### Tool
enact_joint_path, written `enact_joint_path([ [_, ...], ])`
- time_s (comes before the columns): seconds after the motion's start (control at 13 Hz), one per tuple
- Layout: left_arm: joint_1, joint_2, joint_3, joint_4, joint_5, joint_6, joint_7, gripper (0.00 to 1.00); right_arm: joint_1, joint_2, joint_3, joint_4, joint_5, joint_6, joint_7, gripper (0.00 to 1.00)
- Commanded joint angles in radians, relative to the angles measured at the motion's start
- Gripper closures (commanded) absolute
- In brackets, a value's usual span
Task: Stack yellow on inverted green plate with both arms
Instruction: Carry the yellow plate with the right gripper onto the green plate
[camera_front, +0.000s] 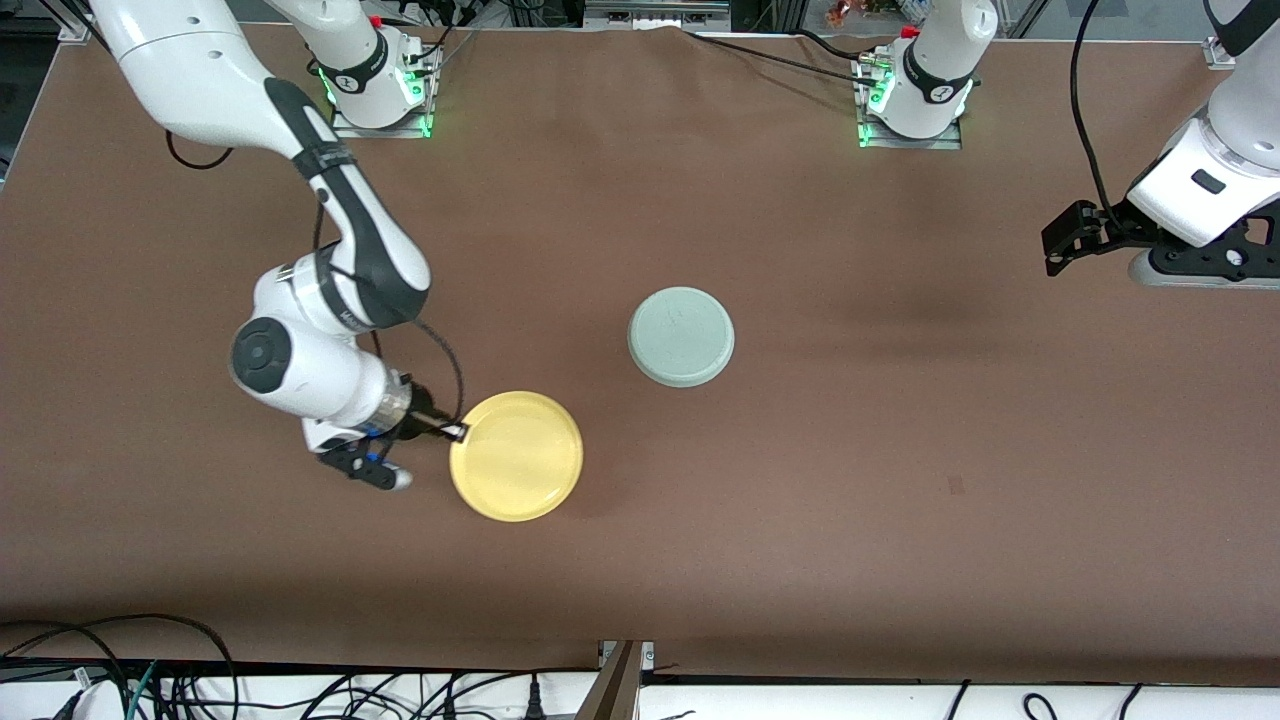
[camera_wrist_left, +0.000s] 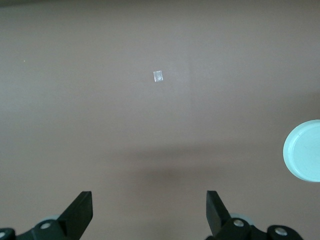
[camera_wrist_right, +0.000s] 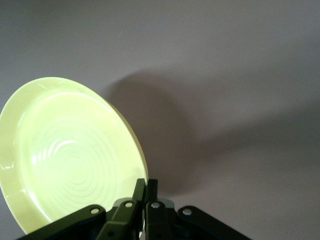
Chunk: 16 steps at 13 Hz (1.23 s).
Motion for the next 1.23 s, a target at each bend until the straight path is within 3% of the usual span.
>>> enact_joint_path([
  [0.0, 0.009, -0.019, -0.008, -0.008, 0.022, -0.003, 0.015, 0.00, 0.060, 0.002, 0.037, -0.010, 0.018, 0.029, 0.113, 1.00],
  [0.46, 0.009, -0.019, -0.022, -0.008, 0.022, -0.003, 0.009, 0.00, 0.246, 0.022, 0.034, -0.029, 0.015, 0.106, 0.307, 1.00],
  [0.62, 0.009, -0.019, -0.022, -0.008, 0.022, -0.004, 0.018, 0.00, 0.293, 0.002, 0.032, -0.119, -0.001, 0.132, 0.330, 1.00],
  [0.77, 0.007, -0.019, -0.024, -0.005, 0.023, -0.007, 0.018, 0.00, 0.304, -0.018, 0.035, -0.186, -0.003, 0.182, 0.365, 1.00],
  [1.15, 0.009, -0.019, -0.042, -0.004, 0.022, -0.009, 0.016, 0.00, 0.336, -0.052, 0.044, -0.227, -0.003, 0.186, 0.427, 1.00],
])
